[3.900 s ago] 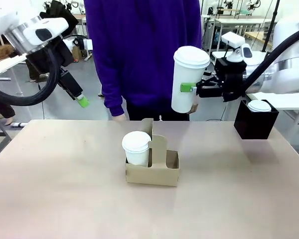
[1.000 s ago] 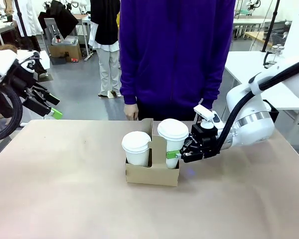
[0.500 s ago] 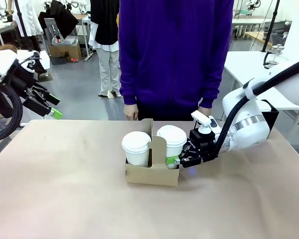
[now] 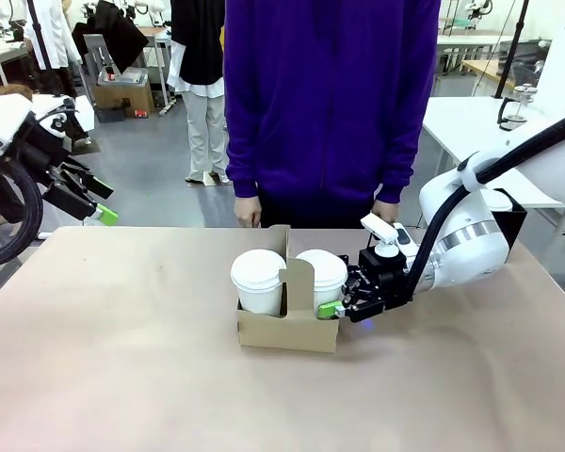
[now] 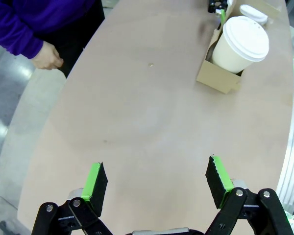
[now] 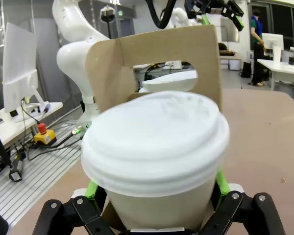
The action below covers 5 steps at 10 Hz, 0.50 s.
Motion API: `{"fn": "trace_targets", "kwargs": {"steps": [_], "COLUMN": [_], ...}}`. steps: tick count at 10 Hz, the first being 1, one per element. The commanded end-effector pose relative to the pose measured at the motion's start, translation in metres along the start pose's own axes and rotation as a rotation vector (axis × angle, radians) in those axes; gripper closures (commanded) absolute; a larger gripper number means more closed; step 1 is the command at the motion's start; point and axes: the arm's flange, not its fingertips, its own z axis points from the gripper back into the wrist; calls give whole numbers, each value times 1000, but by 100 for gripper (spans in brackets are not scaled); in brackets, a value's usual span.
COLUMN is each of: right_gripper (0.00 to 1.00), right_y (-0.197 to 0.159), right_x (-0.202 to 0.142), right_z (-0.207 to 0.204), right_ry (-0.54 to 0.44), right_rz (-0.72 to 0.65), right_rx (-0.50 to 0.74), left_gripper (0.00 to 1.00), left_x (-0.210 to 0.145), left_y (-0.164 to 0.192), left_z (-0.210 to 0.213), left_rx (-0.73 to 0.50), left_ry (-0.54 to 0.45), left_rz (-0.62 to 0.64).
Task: Pour a drink into a cup and package it in a carrier.
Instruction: Insert the held 600 ml Paper Cup into the Cup Carrier.
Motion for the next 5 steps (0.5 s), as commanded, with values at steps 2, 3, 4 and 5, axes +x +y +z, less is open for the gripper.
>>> {"fn": "trace_targets", "kwargs": {"steps": [2, 3, 4, 5], "right_gripper": [0, 0, 0, 0], "right_y": [4, 8, 12, 17], "right_x": [5, 6, 9, 13], "right_z": [13, 19, 26, 34], "right_ry": [43, 49, 58, 65], "right_rz": [12, 9, 11, 13], "right_rx": [-1, -20, -35, -52], "left_gripper": [0, 0, 0, 0], "left_x": [1, 1, 1, 1], "left_y": [-1, -1, -1, -1], "left_z": [2, 2, 2, 2], "left_rx": [-1, -1, -1, -1], "left_ry": [-8, -8, -8, -8], "left_rz": [-7, -7, -7, -7]}}
